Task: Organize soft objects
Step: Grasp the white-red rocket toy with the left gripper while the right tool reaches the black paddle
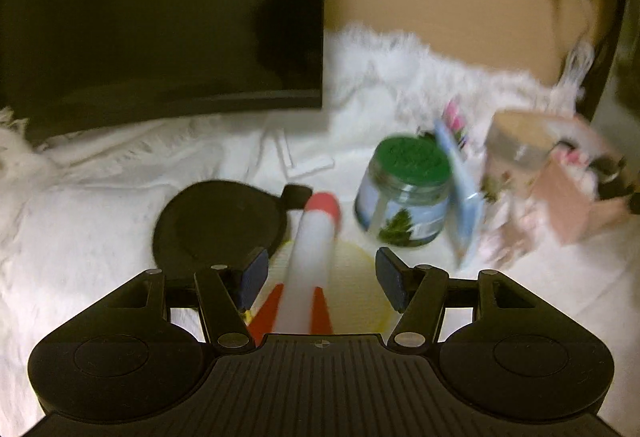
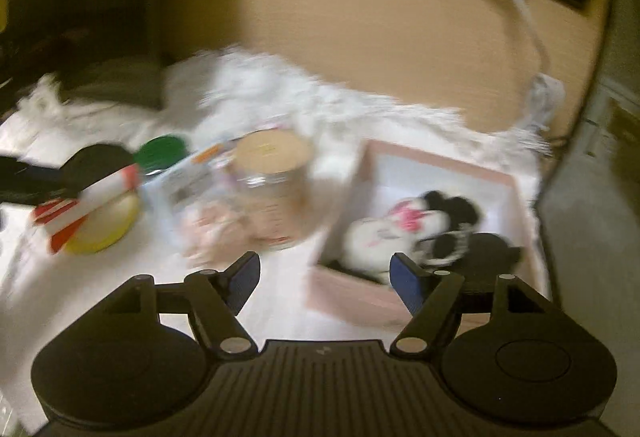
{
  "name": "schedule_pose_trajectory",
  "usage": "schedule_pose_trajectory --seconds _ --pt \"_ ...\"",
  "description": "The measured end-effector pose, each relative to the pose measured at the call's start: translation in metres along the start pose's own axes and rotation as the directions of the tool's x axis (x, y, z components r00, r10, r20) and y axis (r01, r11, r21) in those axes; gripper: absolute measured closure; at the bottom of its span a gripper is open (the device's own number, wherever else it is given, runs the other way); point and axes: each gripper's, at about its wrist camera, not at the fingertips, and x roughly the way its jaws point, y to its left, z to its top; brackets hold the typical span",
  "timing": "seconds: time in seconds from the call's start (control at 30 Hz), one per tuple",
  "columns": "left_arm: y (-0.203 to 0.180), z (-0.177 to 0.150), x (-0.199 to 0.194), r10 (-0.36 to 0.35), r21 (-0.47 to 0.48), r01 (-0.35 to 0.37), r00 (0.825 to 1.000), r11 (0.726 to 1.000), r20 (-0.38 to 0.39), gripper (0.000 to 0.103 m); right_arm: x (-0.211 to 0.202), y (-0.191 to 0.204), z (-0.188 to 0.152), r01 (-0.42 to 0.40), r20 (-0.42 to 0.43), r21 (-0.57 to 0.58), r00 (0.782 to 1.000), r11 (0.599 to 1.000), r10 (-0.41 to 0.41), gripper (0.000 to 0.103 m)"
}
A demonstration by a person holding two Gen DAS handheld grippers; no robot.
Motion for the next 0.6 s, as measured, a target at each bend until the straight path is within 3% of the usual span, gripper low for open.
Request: schedule_pose_trajectory --seconds 0.13,0.2,0.27,0.4,0.5,0.6 --pt "0.0 -0.005 0.031 -0.019 0.02 0.02 0.998 1.0 -0.06 0.04 0.0 0.044 -0.004 -0.02 -0.016 -0.102 1.0 0.995 0.019 0.031" --pt "0.005 -0.01 0.034 -0.034 0.008 0.035 0.998 0.999 -0.048 0.07 0.001 0.065 -0.004 -0.033 -0.018 -0.152 0.999 0.988 0.03 0.031" --pt "0.014 -0.015 0.024 -0.056 -0.013 0.056 0.998 0.998 0.001 0.071 0.001 0.083 0.0 -0.057 -0.01 -0.184 0.998 0.981 0.056 0.031" --pt "0.045 -0.025 -0.008 -0.104 -0.143 0.113 0.992 0.983 0.07 0.072 0.007 0.128 0.016 -0.109 0.024 -0.261 0.993 0.959 0.12 0.029" --pt "0.073 -0.034 -0.035 -0.079 -0.229 0.108 0.989 0.967 0.128 0.072 0.022 0.166 0.028 -0.155 0.033 -0.317 0.984 0.936 0.174 0.028" --pt "0.104 -0.042 -0.06 -0.016 -0.298 0.065 0.986 0.952 0.163 0.072 0.04 0.214 0.035 -0.148 0.057 -0.431 0.98 0.89 0.191 0.028"
